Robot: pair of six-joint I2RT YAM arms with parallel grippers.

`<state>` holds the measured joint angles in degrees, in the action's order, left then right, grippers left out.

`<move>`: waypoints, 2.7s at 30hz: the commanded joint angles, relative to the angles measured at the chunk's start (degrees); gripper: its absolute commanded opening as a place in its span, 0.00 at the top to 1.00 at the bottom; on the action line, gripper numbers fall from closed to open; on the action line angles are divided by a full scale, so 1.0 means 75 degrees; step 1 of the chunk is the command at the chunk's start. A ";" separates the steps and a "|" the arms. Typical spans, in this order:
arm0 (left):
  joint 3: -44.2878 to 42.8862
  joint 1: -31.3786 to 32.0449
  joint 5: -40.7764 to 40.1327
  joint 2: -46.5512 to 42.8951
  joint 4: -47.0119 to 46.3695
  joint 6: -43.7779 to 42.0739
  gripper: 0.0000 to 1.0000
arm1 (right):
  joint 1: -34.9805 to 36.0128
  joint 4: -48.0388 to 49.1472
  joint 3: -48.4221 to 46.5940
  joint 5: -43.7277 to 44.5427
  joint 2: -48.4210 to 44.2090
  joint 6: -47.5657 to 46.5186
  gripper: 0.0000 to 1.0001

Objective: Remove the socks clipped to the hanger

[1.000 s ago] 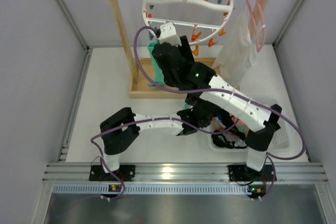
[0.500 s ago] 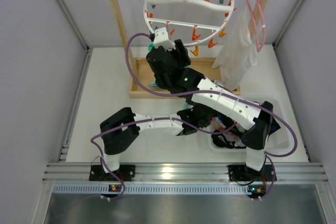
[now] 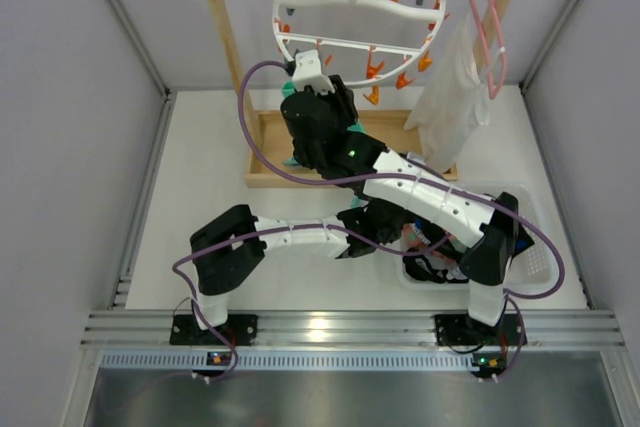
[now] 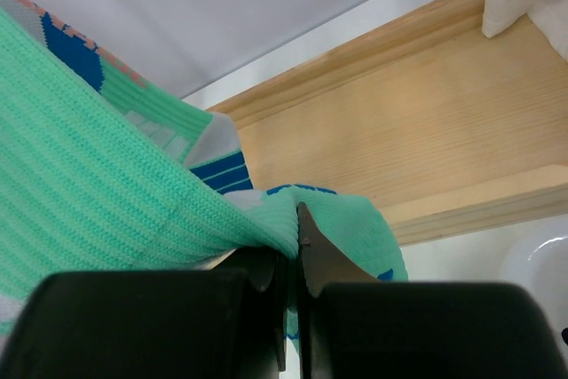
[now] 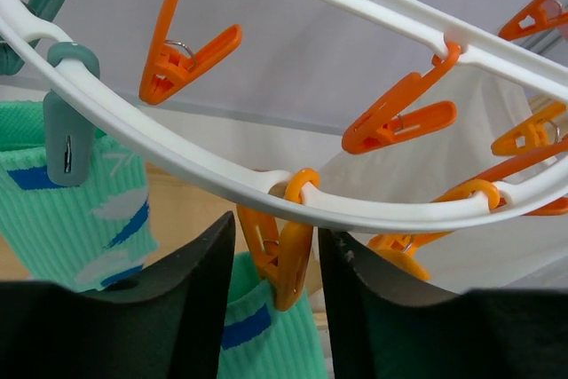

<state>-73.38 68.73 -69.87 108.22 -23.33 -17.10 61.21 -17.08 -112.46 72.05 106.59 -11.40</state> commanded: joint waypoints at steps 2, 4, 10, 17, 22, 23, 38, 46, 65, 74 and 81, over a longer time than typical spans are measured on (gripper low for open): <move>0.0058 0.0024 0.0058 -0.0438 -0.0381 0.0206 1.00 | -0.0052 0.0883 -0.0098 0.0178 0.0027 -0.0367 0.64; 0.0070 0.0024 0.0069 -0.0438 -0.0381 0.0230 1.00 | -0.0040 0.0871 -0.0192 0.0178 0.0062 -0.0379 0.72; 0.0198 0.0024 0.0069 -0.0461 -0.0381 0.0288 1.00 | 0.0006 0.0742 -0.0157 0.0143 0.0039 -0.0203 0.91; 0.0655 -0.0012 0.0128 -0.0543 -0.0369 0.0757 1.00 | 0.0030 0.0134 -0.0157 -0.0650 -0.0242 0.0766 1.00; 0.0679 -0.0058 0.0128 -0.0566 -0.0369 0.0745 1.00 | -0.0017 -0.0054 0.0113 -0.1613 -0.0582 0.1156 1.00; 0.0691 -0.0058 0.0128 -0.0601 -0.0369 0.0734 1.00 | -0.0052 -0.0205 0.0136 -0.1951 -0.0640 0.1284 1.00; 0.1183 -0.0058 0.0128 -0.0859 -0.0346 0.1108 1.00 | -0.0544 -0.0102 0.0920 -0.4308 -0.1531 0.1461 1.00; 0.1676 -0.0047 0.0105 -0.1024 -0.0346 0.1531 1.00 | -0.0732 0.0075 0.1261 -0.5046 -0.1848 0.1438 1.00; 0.0528 -0.0094 0.0140 -0.0743 -0.0369 0.0500 1.00 | -0.1224 -0.2034 0.0992 -0.6994 -0.2493 0.1437 0.52; 0.0047 -0.0023 0.0491 -0.0461 -0.0369 0.0124 1.00 | -0.0699 -0.3615 -0.0425 -0.5356 -0.1861 0.2199 0.33; -0.0375 0.0199 0.0761 -0.0134 -0.0381 -0.0156 1.00 | 0.0428 -0.4823 -0.2206 -0.2344 -0.0607 0.2773 0.29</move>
<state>-73.03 69.10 -65.19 106.54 -23.51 -16.43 61.06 -46.78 -124.46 41.67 98.61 6.48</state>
